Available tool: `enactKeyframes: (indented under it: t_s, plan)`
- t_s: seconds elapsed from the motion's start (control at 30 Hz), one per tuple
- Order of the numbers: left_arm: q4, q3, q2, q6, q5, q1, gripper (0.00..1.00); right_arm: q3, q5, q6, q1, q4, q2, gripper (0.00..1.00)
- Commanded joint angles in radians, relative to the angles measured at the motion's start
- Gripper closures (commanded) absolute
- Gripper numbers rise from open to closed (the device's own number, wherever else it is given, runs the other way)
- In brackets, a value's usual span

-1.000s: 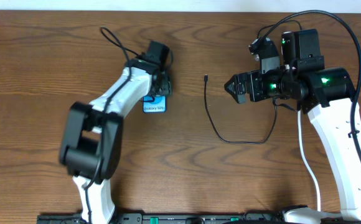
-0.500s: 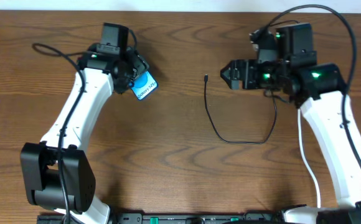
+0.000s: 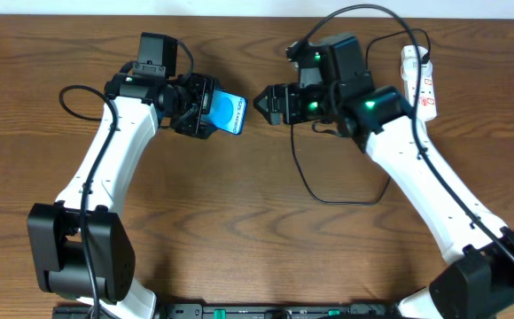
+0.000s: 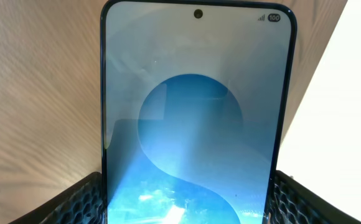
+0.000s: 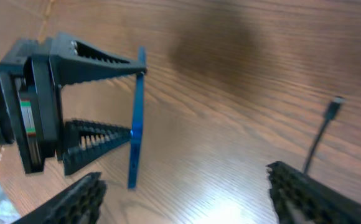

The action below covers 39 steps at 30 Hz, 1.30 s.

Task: Plug charger to phone and switch on socket
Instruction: 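Lift the phone on edge and bring the right gripper to it, then grip the phone's side edge with the right gripper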

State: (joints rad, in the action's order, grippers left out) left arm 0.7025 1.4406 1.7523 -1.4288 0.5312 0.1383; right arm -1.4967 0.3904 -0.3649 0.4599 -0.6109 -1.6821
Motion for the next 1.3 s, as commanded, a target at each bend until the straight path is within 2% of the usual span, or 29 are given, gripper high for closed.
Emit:
enactKeyframes:
  t_s: [0.0,0.47,0.63,1.07,1.27]
  plan:
    - [0.000,0.003,-0.023,-0.120,0.090,-0.004,0.93,-0.011,-0.019,-0.071,0.039,0.026,-0.027,0.24]
    - [0.000,0.003,-0.023,-0.149,0.087,-0.004,0.93,-0.011,-0.138,-0.269,0.138,0.099,-0.103,0.45]
    - [0.000,0.003,-0.023,-0.148,0.091,-0.003,0.93,-0.011,-0.149,-0.293,0.148,0.138,-0.137,0.54]
    - [0.000,0.003,-0.023,-0.148,0.091,-0.003,0.93,-0.011,-0.153,-0.296,0.166,0.213,-0.170,0.57]
    - [0.000,0.003,-0.023,-0.148,0.116,-0.003,0.93,-0.011,-0.153,-0.296,0.175,0.226,-0.170,0.61]
